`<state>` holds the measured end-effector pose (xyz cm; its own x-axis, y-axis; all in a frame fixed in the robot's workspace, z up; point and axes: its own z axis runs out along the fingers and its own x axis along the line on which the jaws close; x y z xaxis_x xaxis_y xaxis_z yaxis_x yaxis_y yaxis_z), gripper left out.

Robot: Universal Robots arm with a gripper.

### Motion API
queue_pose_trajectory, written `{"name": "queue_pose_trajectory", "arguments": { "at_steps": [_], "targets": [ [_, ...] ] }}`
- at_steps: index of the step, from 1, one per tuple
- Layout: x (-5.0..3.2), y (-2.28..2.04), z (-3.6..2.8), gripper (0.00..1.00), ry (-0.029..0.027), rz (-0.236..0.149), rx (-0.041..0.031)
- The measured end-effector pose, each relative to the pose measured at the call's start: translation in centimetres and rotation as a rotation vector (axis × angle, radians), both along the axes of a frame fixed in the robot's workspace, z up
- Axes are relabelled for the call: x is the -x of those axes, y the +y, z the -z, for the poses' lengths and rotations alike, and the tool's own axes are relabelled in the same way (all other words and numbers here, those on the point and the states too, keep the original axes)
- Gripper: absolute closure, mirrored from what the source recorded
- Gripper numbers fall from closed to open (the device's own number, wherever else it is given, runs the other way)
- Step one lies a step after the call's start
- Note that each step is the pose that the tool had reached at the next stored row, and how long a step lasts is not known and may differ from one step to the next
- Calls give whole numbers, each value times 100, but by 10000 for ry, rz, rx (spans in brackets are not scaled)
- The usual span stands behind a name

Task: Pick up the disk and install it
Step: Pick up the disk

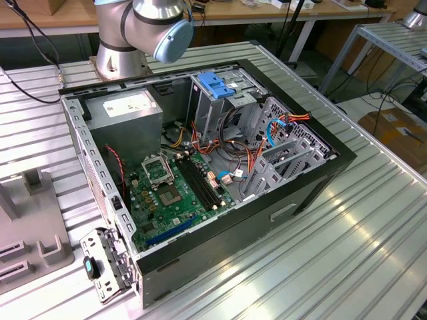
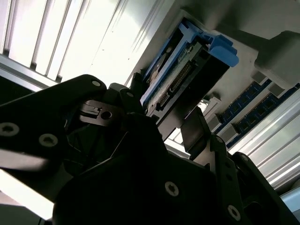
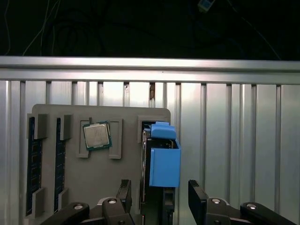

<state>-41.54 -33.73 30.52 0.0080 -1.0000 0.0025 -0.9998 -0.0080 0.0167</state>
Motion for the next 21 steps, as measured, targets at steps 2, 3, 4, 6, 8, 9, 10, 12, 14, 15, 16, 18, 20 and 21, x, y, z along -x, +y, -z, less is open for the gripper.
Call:
{"name": "queue_pose_trajectory", "arguments": {
  "at_steps": [2, 3, 4, 6, 8, 9, 10, 12, 14, 15, 16, 18, 20, 21],
  "targets": [
    [0, 0, 1, 40, 0, 0, 0],
    [0, 0, 1, 40, 0, 0, 0],
    [0, 0, 1, 40, 0, 0, 0],
    [0, 0, 2, 41, 0, 0, 0],
    [0, 0, 2, 55, 1, 0, 1],
    [0, 0, 3, 60, 1, 0, 0],
    [0, 0, 3, 65, 0, 0, 0],
    [0, 0, 4, 65, 0, 0, 0],
    [0, 0, 4, 65, 0, 0, 0],
    [0, 0, 4, 65, 0, 0, 0],
    [0, 0, 8, 65, 0, 0, 0],
    [0, 0, 11, 65, 0, 0, 0],
    [0, 0, 12, 65, 0, 0, 0],
    [0, 0, 12, 65, 1, 0, 1]
  ]
}}
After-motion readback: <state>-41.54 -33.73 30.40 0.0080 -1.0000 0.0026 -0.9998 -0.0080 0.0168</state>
